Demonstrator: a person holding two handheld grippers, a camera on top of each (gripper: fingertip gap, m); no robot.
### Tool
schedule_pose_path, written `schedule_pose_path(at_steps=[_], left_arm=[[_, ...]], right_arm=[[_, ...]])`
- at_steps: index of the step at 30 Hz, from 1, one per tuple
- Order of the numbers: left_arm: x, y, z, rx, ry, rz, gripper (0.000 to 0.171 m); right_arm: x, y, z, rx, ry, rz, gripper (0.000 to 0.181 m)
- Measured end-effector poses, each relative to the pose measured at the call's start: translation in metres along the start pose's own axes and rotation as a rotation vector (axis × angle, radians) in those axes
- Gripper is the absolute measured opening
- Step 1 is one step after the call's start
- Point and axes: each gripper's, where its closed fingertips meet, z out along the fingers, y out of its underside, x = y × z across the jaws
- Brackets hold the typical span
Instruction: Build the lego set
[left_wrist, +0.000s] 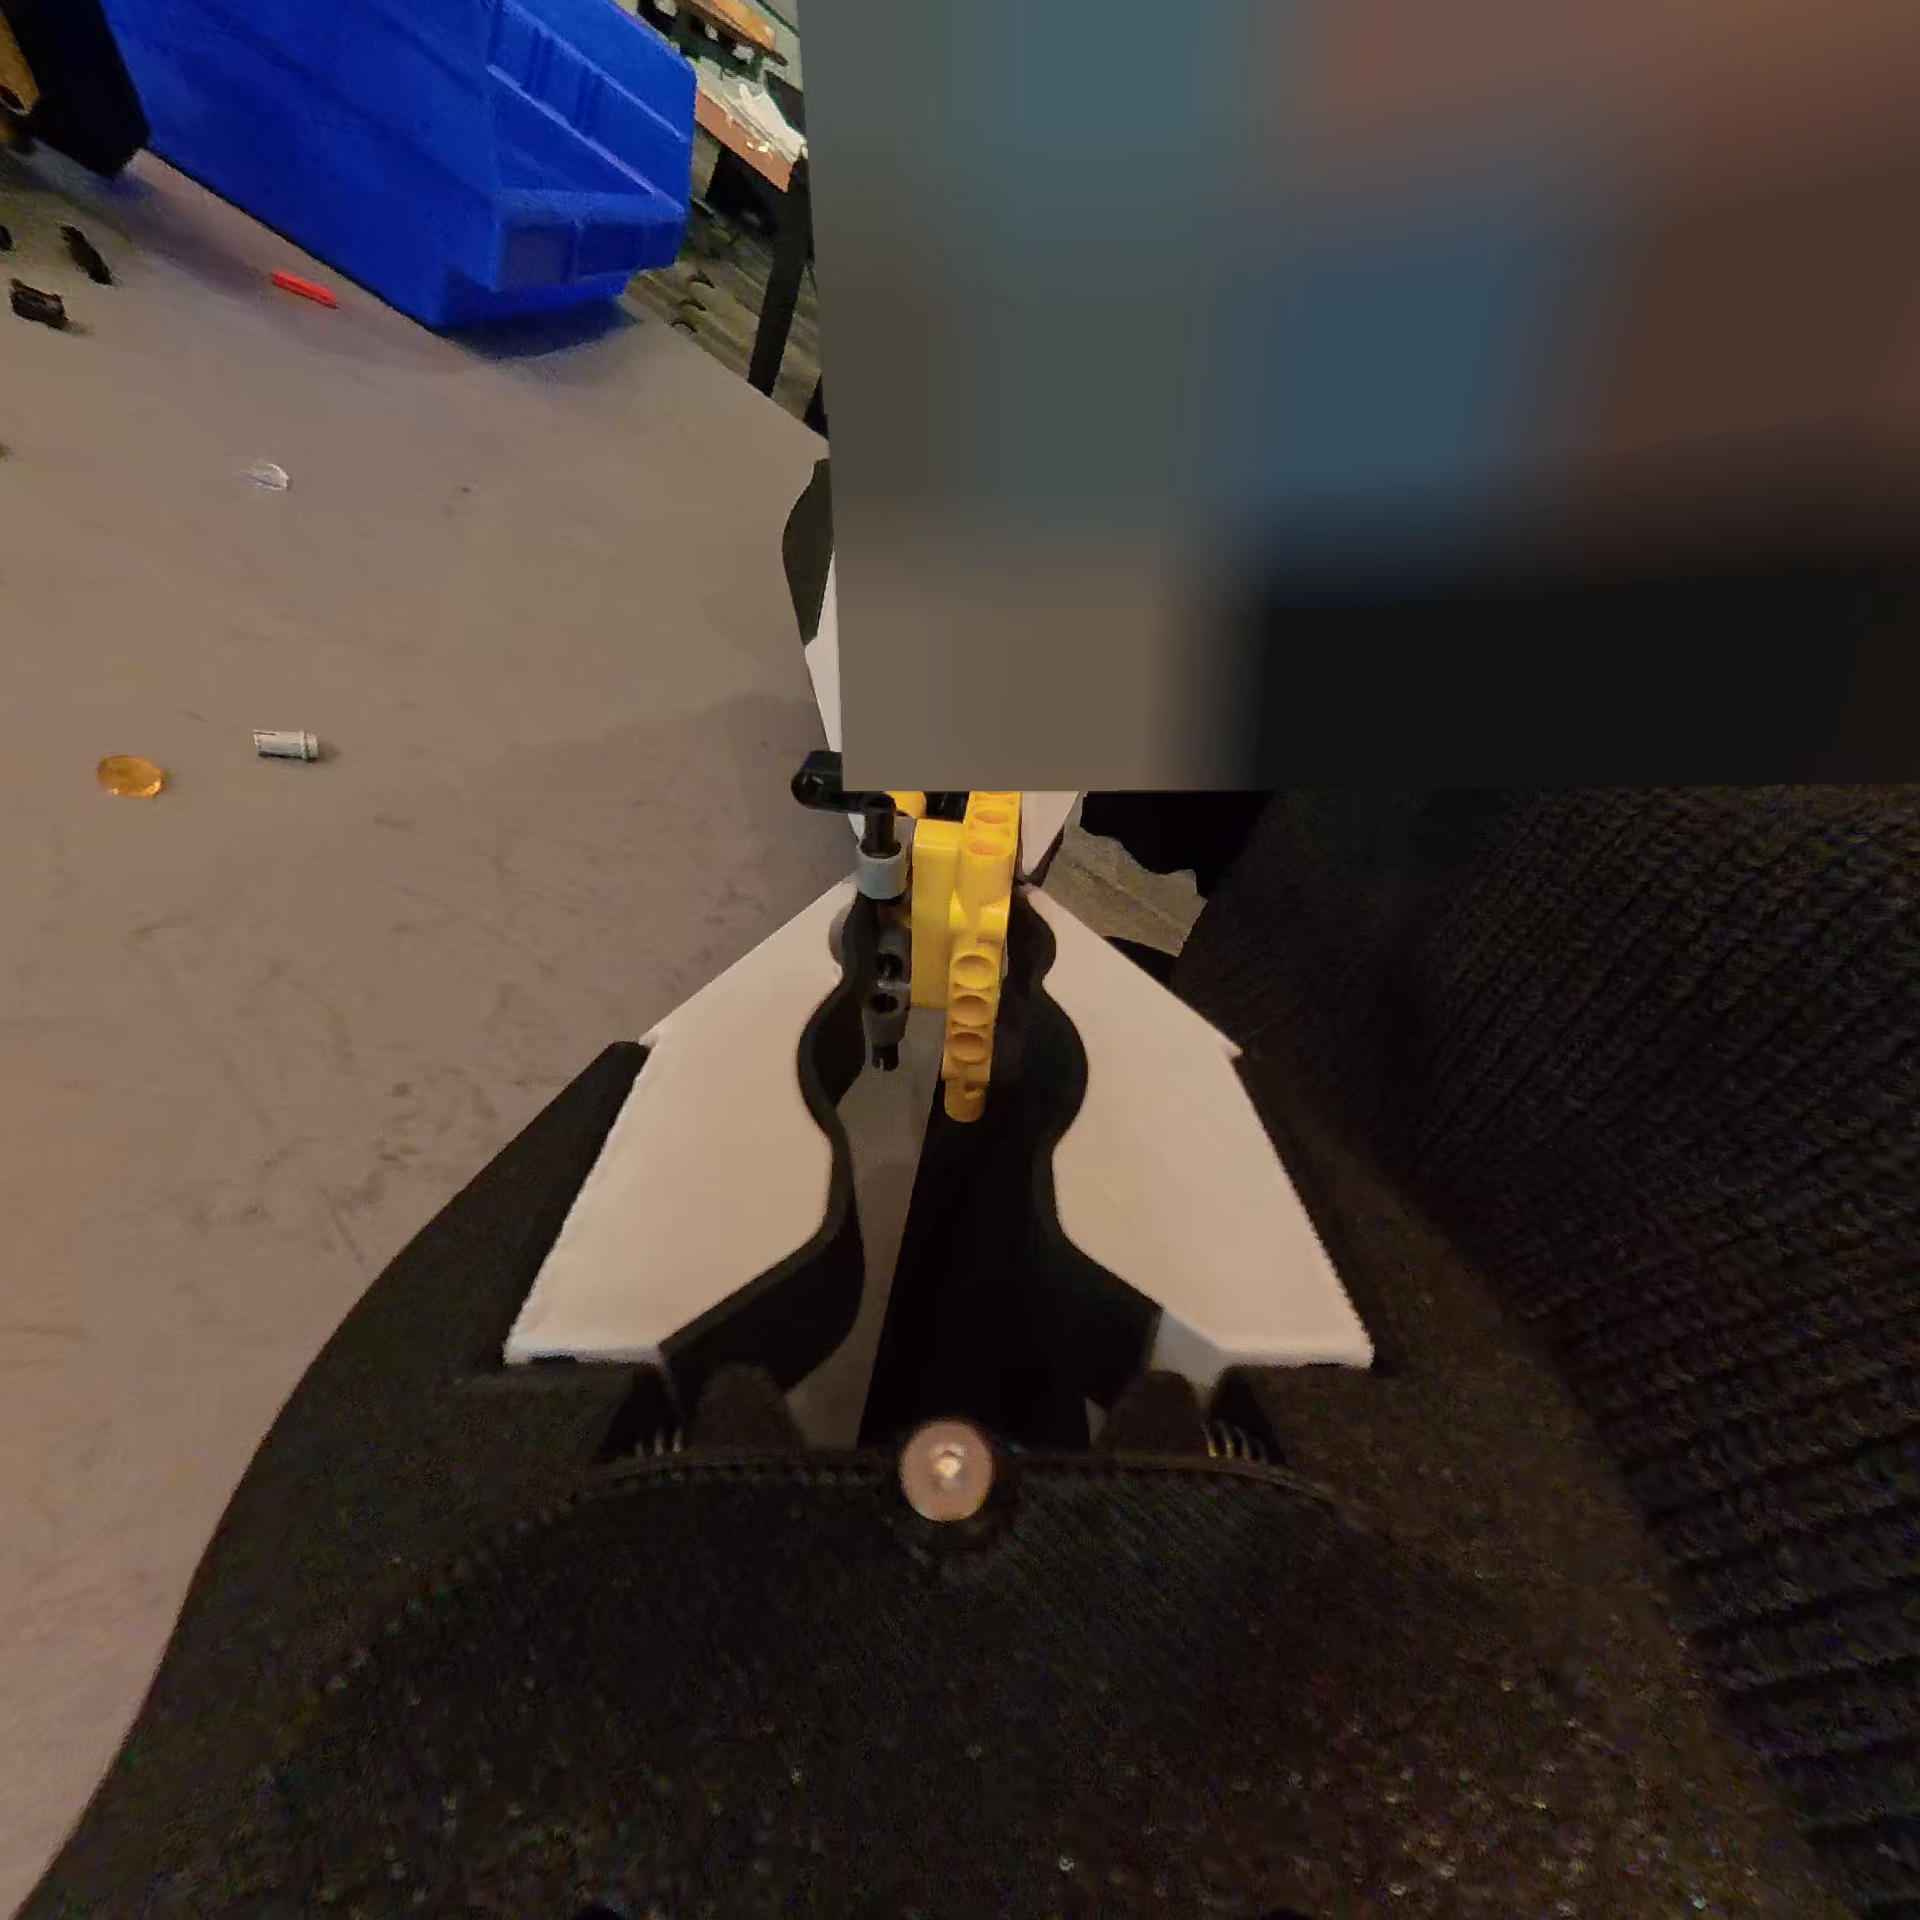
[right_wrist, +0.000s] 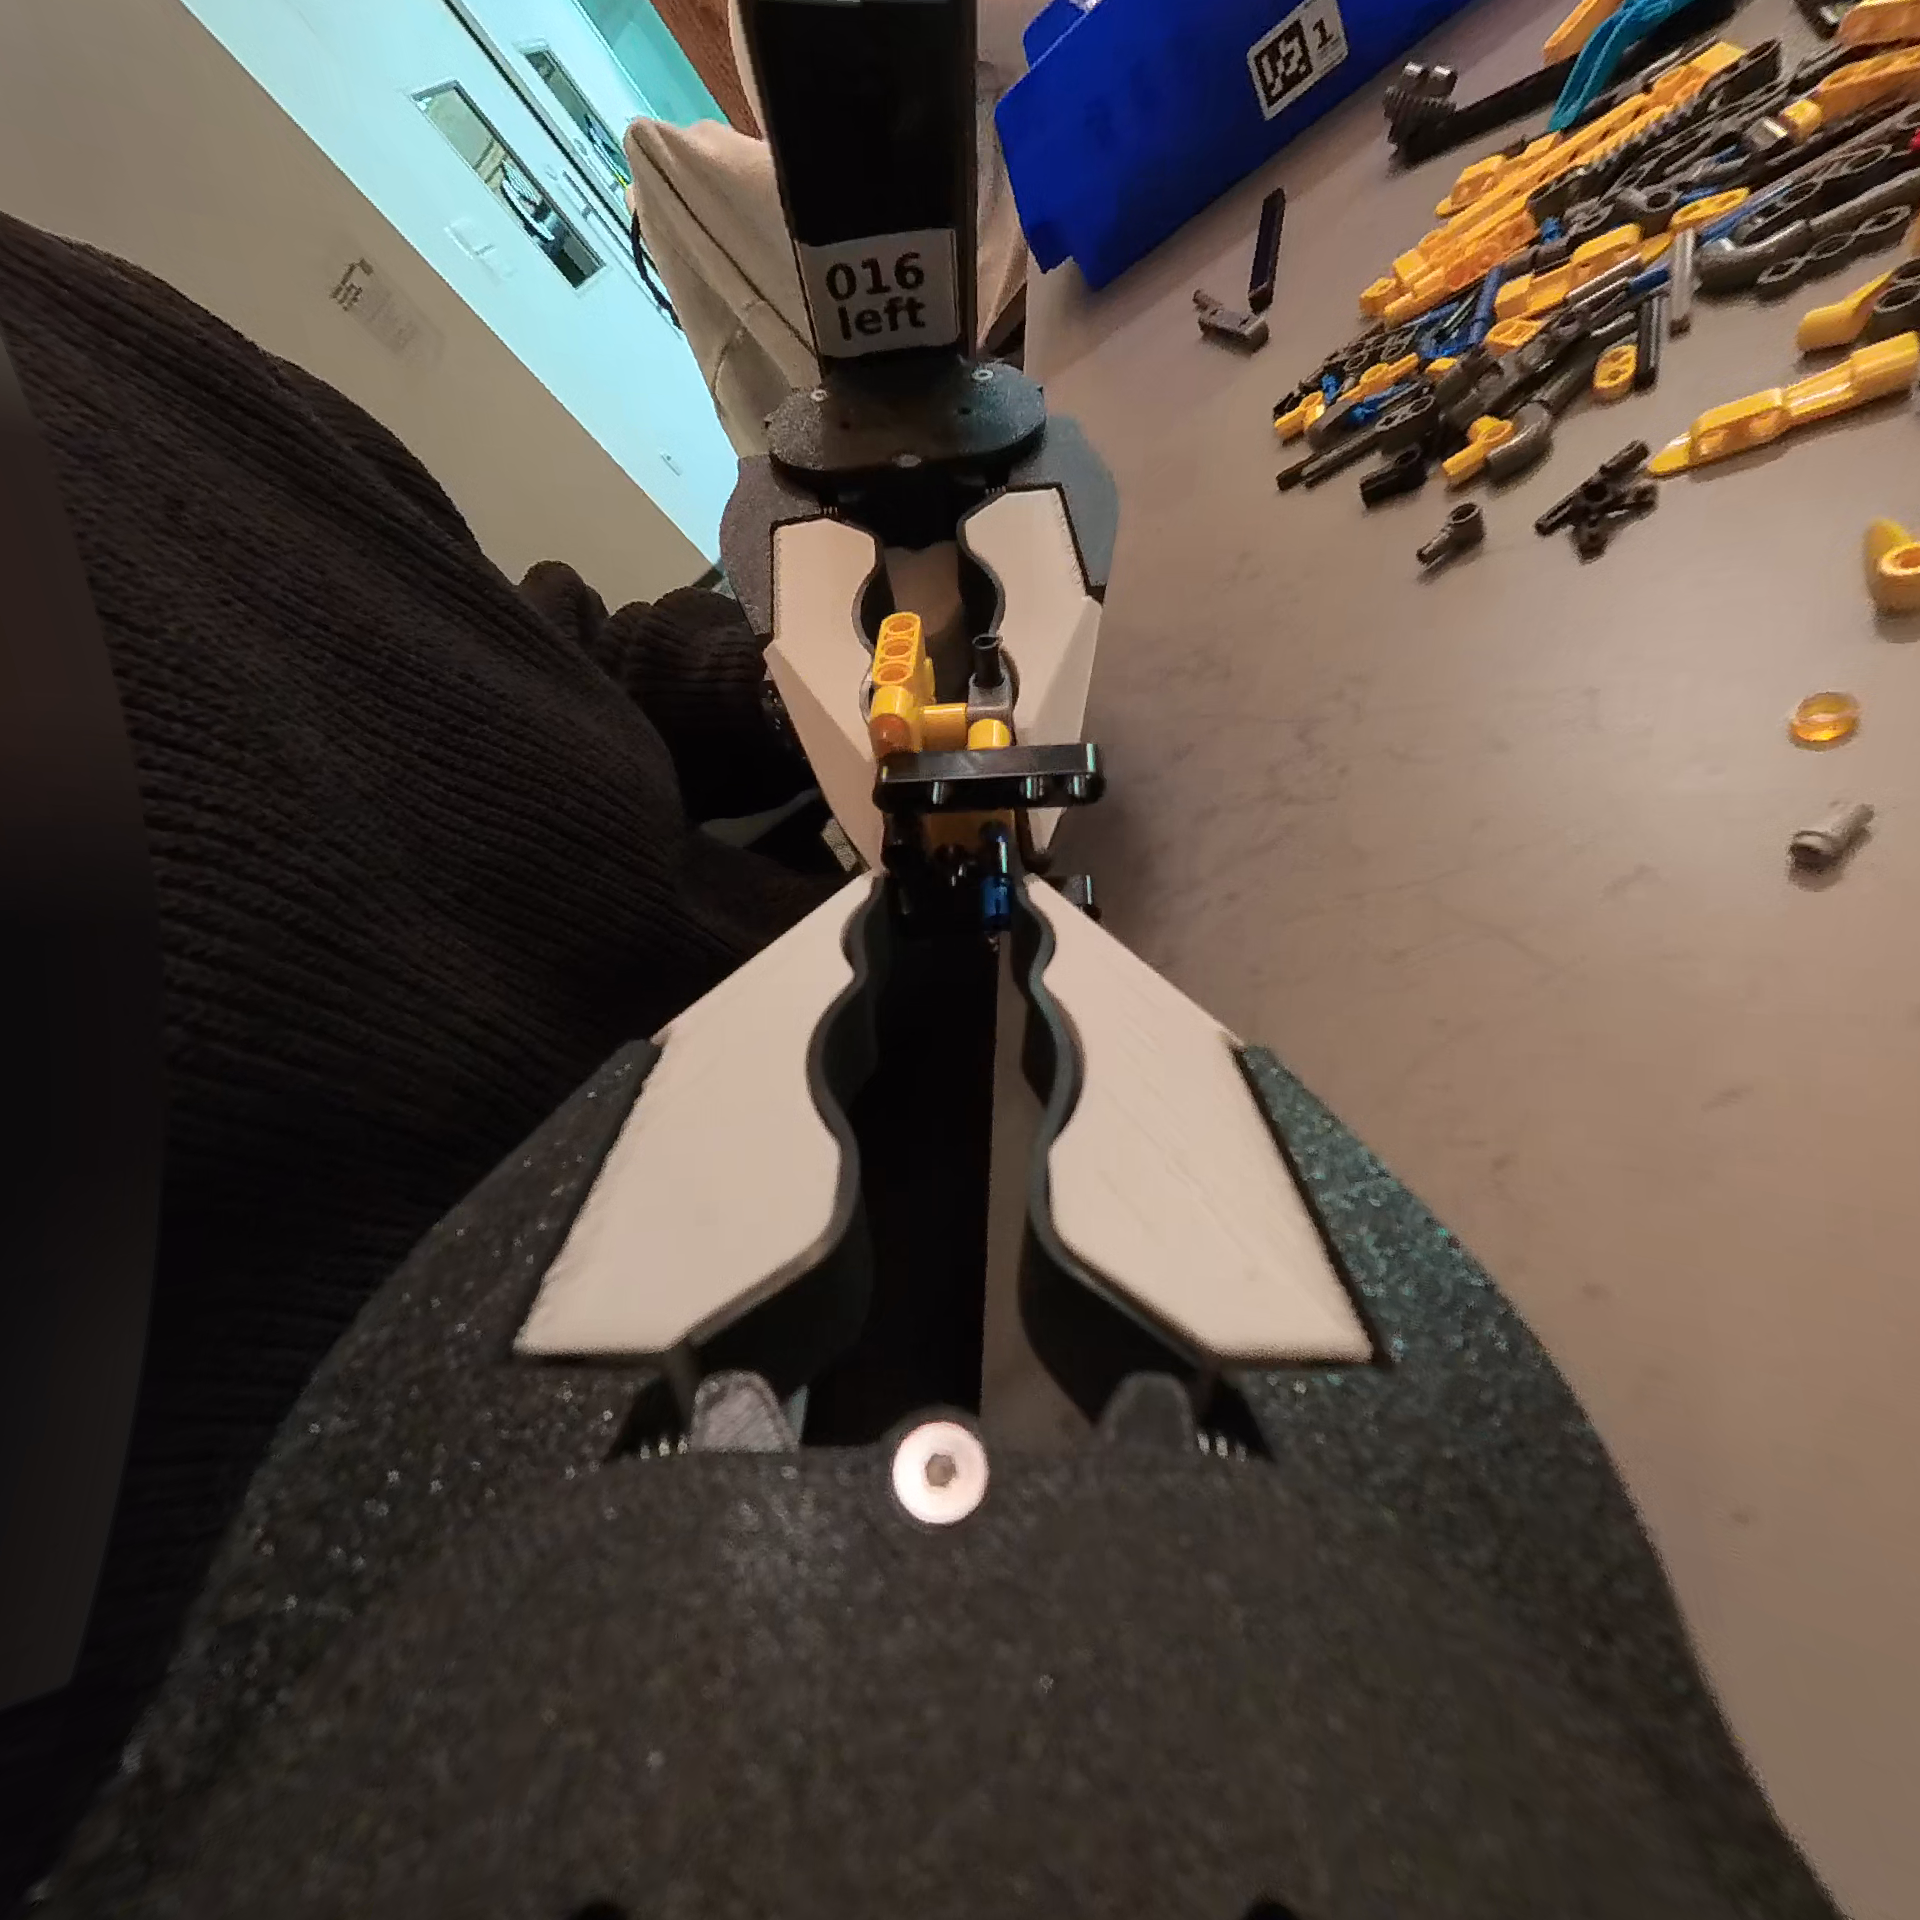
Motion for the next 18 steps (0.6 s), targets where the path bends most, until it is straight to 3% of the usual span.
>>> schedule_pose_path(at_steps=[18], left_arm=[[-0.0063, 0.0009, 0.0017, -0.021, -0.013, -0.058, 0.019]], right_arm=[[0.0068, -0.0016, 0.0004, 0.016, -0.004, 0.069, 0.019]])
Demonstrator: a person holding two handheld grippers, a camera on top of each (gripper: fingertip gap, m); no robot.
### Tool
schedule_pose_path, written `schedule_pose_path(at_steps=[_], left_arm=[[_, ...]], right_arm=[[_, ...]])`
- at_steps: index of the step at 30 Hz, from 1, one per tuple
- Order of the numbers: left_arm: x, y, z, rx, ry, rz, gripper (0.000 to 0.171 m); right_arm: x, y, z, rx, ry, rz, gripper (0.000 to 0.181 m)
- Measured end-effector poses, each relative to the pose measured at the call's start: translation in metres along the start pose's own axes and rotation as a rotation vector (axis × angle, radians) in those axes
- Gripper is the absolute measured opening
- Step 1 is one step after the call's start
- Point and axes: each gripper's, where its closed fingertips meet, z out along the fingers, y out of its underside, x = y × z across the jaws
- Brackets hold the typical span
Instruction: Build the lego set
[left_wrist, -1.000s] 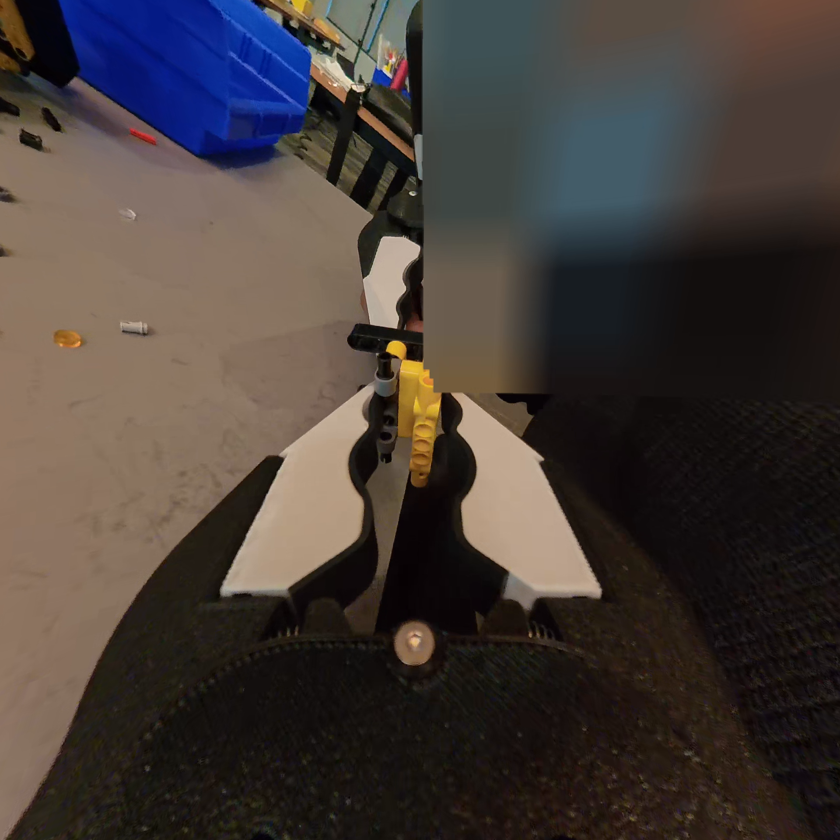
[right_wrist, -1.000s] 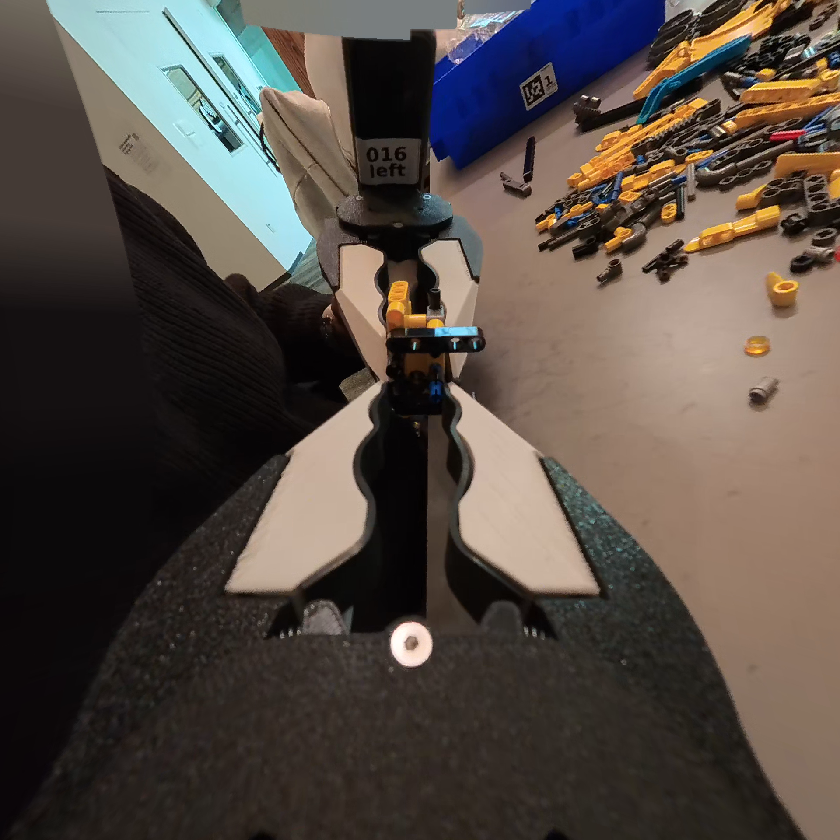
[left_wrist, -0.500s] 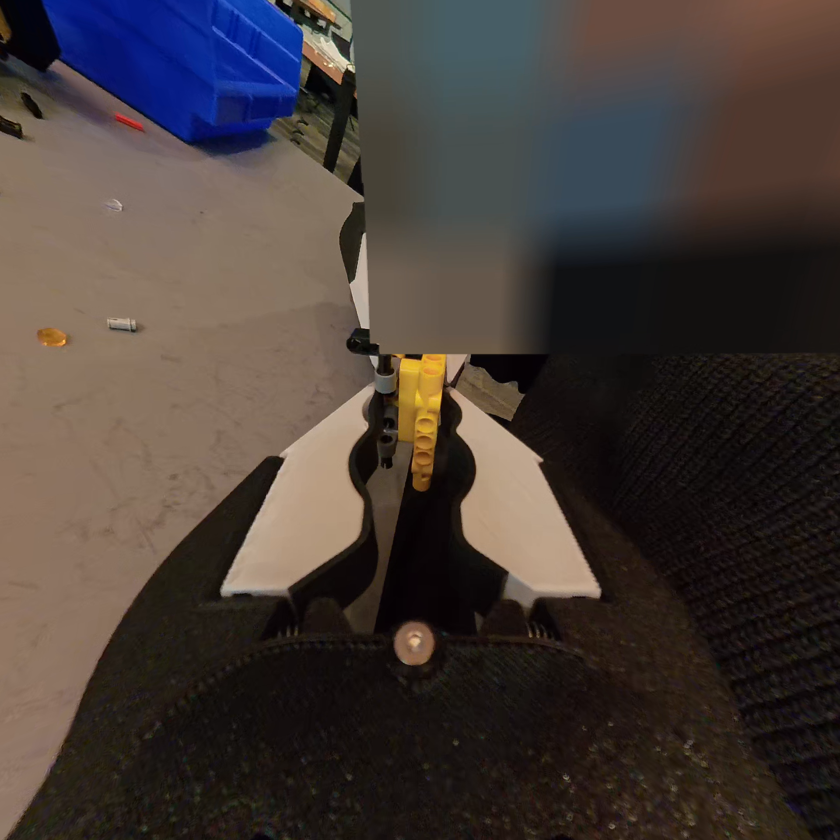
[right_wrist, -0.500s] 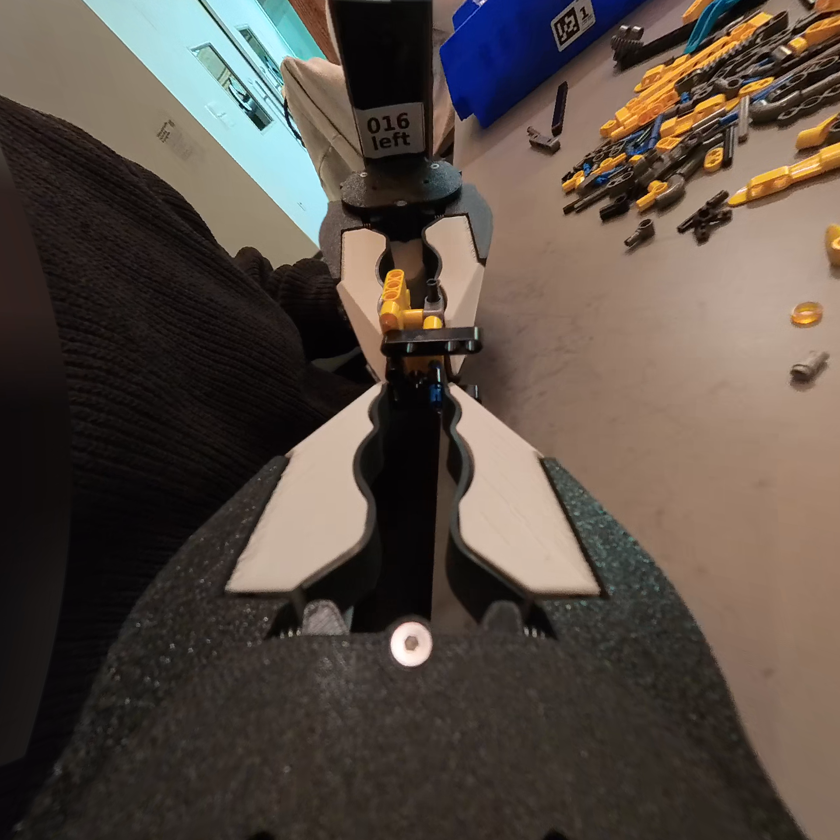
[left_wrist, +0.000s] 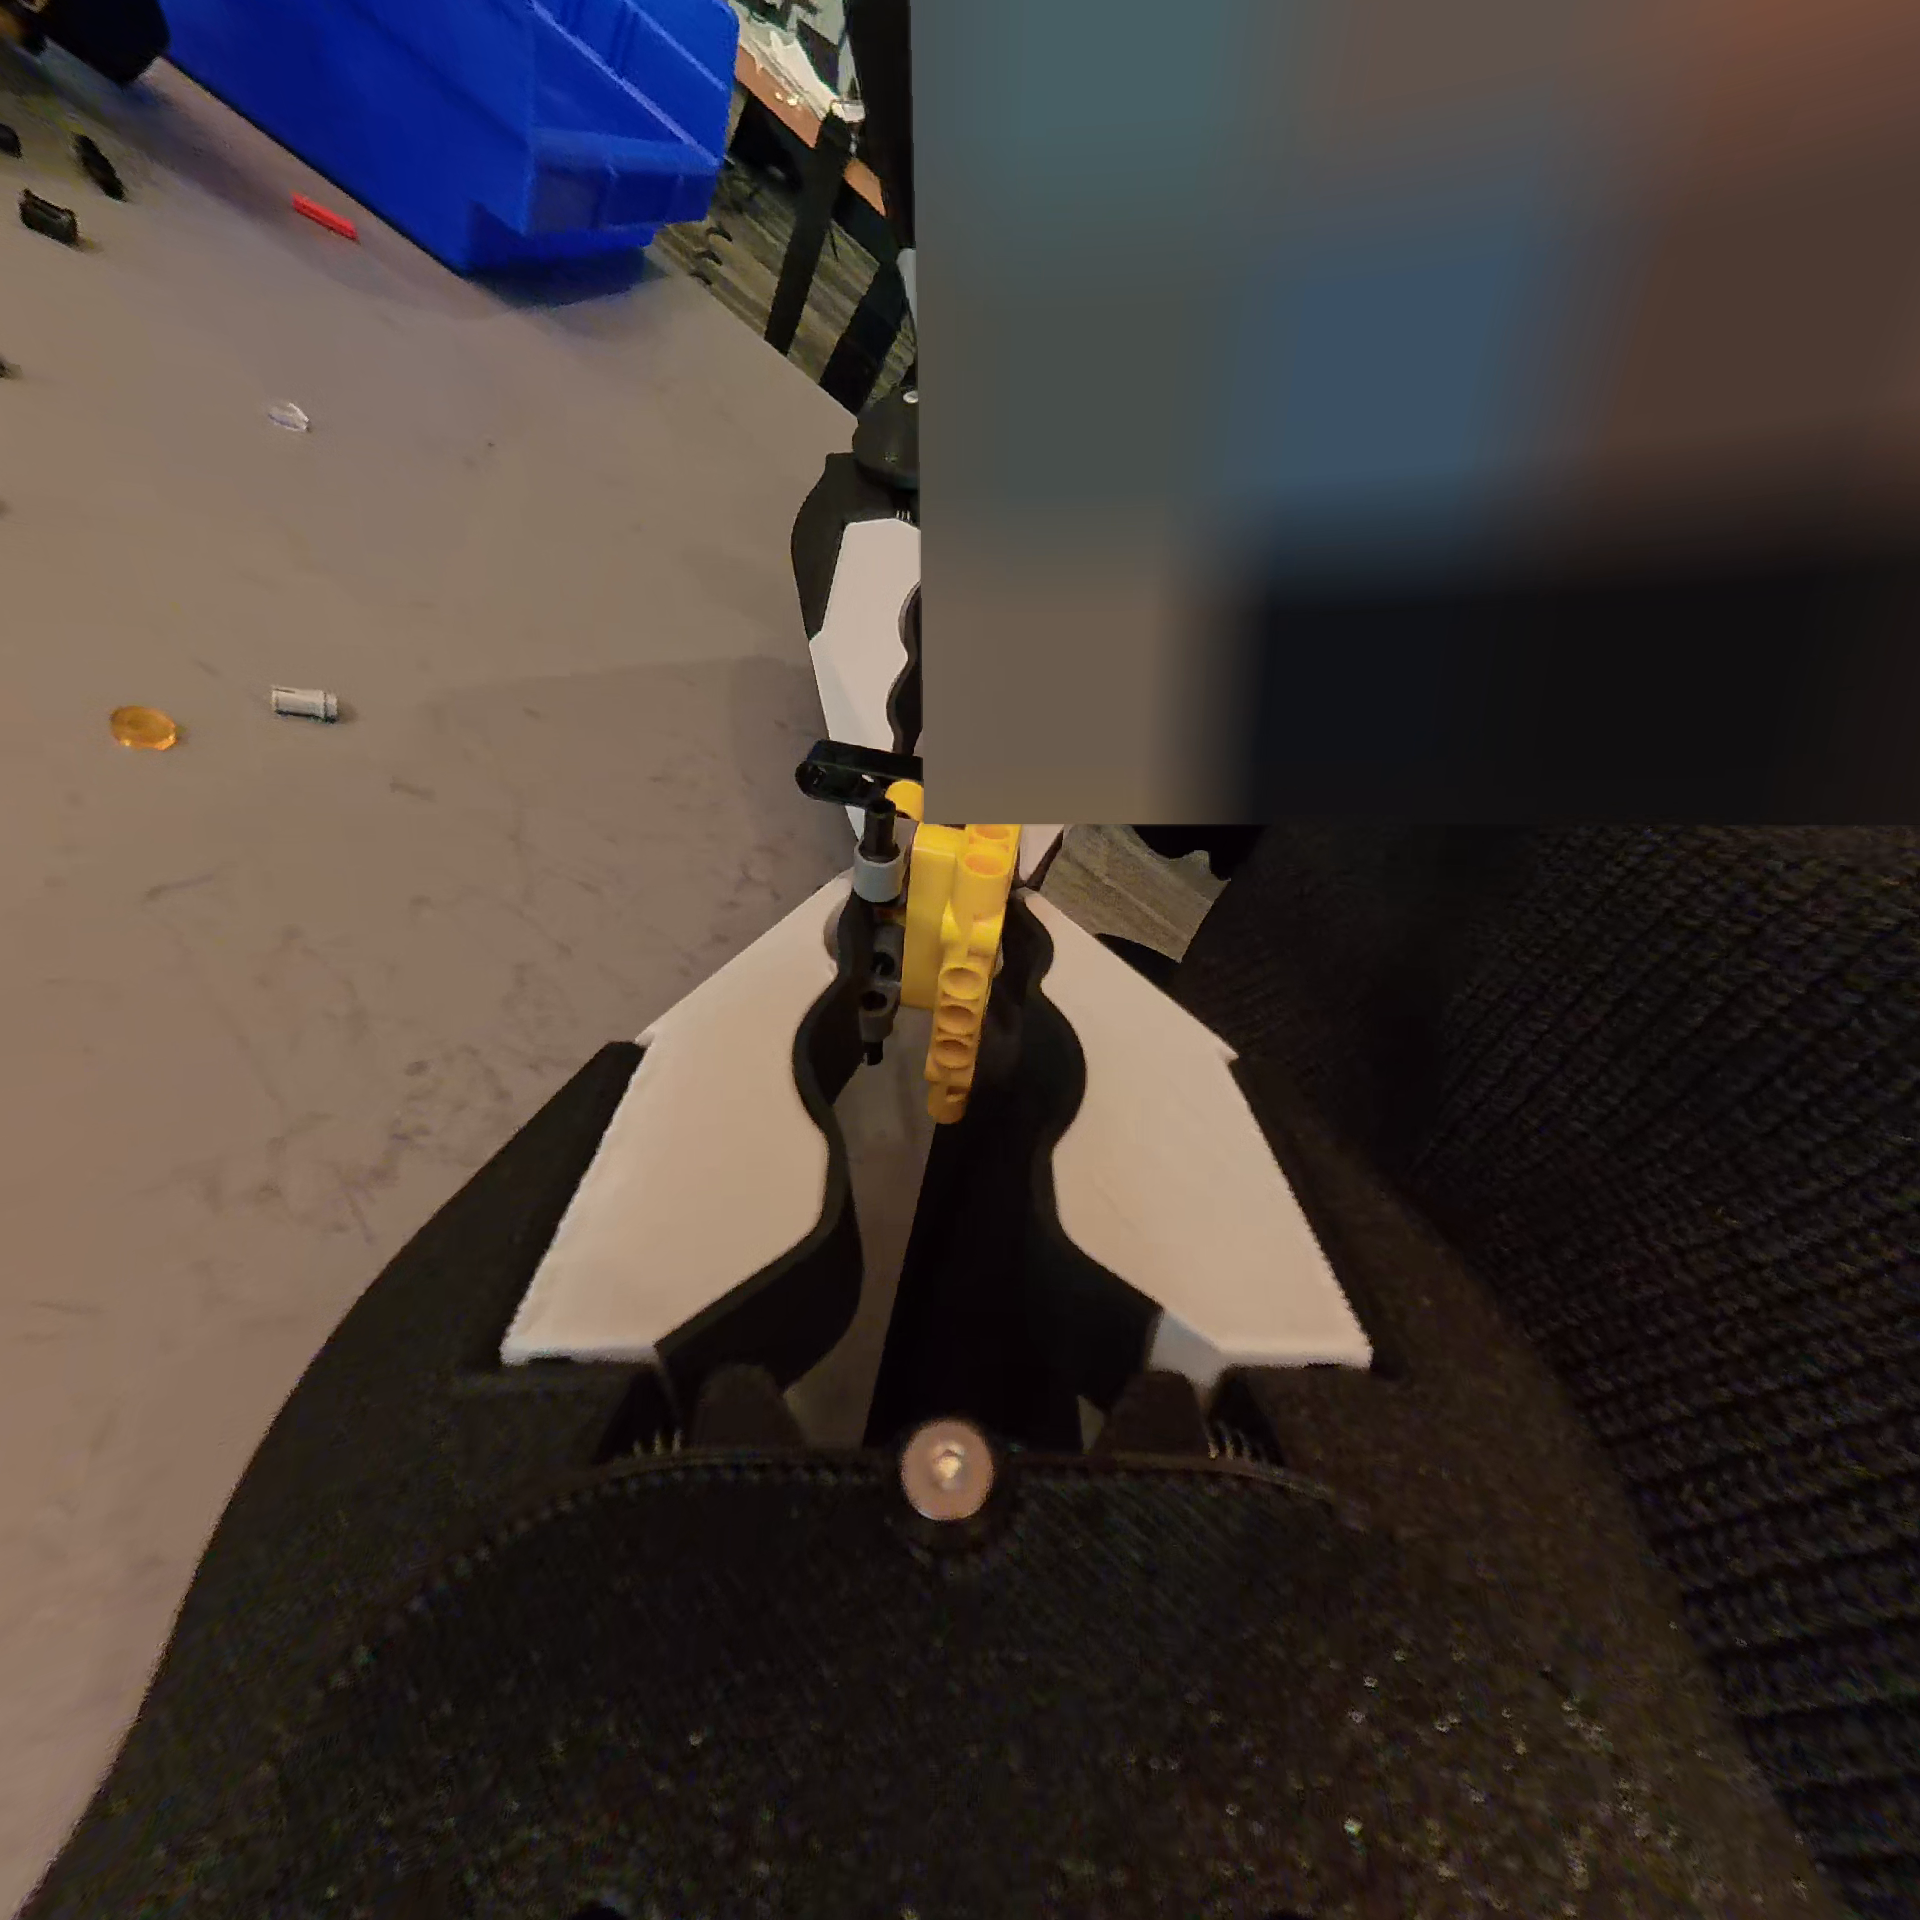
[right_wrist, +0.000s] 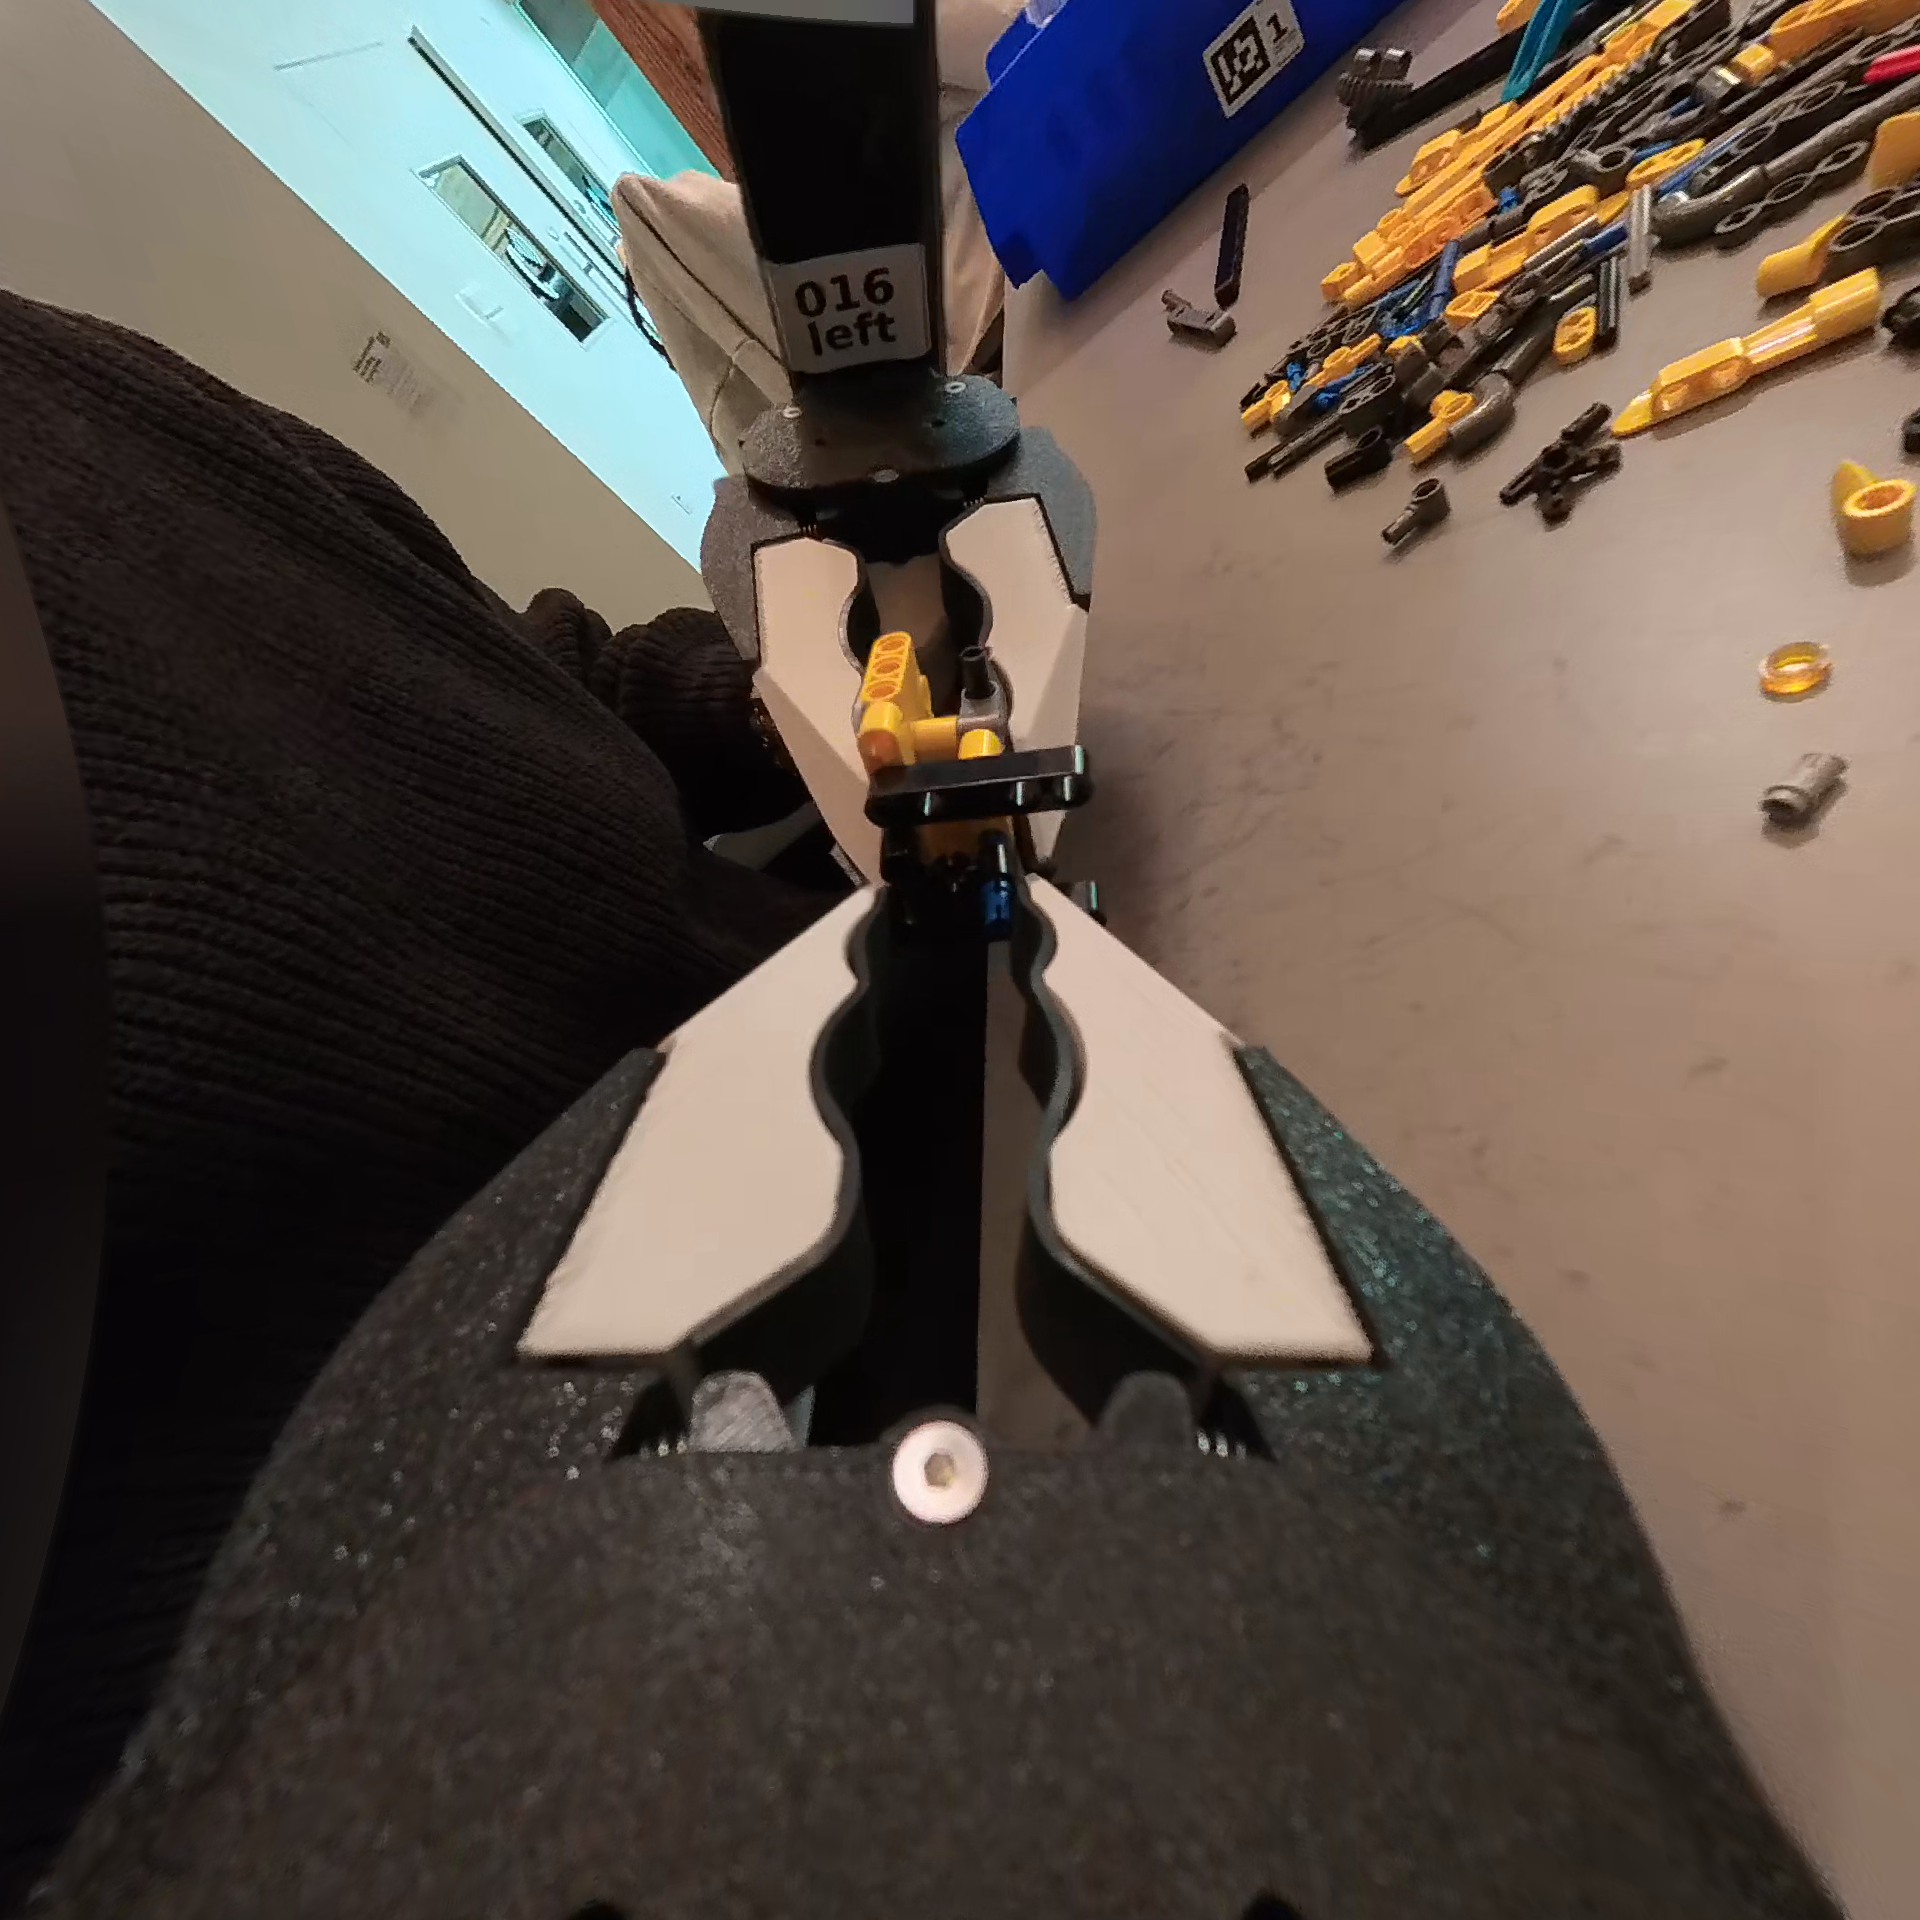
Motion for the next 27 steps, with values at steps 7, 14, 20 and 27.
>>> schedule_pose_path(at_steps=[7, 14, 20, 27], left_arm=[[-0.008, -0.003, 0.000, 0.015, -0.035, -0.036, 0.019], [-0.014, -0.015, -0.006, 0.082, -0.002, -0.138, 0.021], [-0.011, -0.019, -0.007, 0.107, 0.015, -0.138, 0.022], [-0.027, -0.026, -0.016, 0.157, -0.046, -0.231, 0.022]], right_arm=[[0.007, -0.005, -0.001, 0.030, 0.042, 0.011, 0.020], [0.012, -0.019, -0.004, 0.098, 0.056, 0.003, 0.022], [0.013, -0.022, -0.008, 0.120, 0.104, -0.018, 0.032], [0.027, -0.019, -0.021, 0.137, 0.243, -0.021, 0.032]])
